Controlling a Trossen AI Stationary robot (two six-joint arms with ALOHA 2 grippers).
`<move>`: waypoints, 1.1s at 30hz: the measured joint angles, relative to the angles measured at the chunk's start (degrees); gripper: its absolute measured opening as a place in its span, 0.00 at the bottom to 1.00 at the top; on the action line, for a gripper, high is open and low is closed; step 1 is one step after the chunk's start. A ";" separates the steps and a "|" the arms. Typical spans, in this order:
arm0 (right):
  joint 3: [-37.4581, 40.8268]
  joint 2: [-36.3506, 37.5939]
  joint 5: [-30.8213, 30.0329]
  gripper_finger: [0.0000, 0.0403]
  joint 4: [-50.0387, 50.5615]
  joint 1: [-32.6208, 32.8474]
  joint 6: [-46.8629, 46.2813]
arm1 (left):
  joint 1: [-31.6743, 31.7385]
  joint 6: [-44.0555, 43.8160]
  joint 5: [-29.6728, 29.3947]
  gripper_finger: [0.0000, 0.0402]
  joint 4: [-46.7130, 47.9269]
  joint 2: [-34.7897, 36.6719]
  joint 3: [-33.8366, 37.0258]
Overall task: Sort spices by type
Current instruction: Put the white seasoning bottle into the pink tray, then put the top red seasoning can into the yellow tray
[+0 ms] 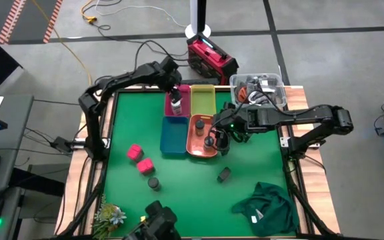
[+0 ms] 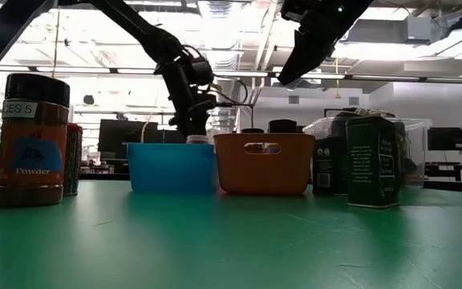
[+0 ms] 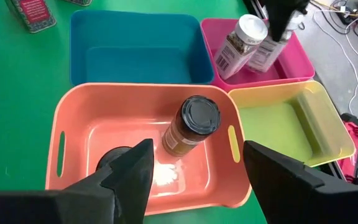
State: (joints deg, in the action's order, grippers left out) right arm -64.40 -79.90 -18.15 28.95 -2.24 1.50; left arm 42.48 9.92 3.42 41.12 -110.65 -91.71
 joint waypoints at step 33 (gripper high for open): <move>0.00 -0.02 0.06 0.69 2.16 0.02 -1.09 | -9.32 4.60 0.12 0.69 7.96 17.76 -0.38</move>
State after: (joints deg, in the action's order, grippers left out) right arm -64.40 -79.92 -18.09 31.11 -2.22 0.40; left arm 33.16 14.53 3.54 49.08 -92.89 -92.09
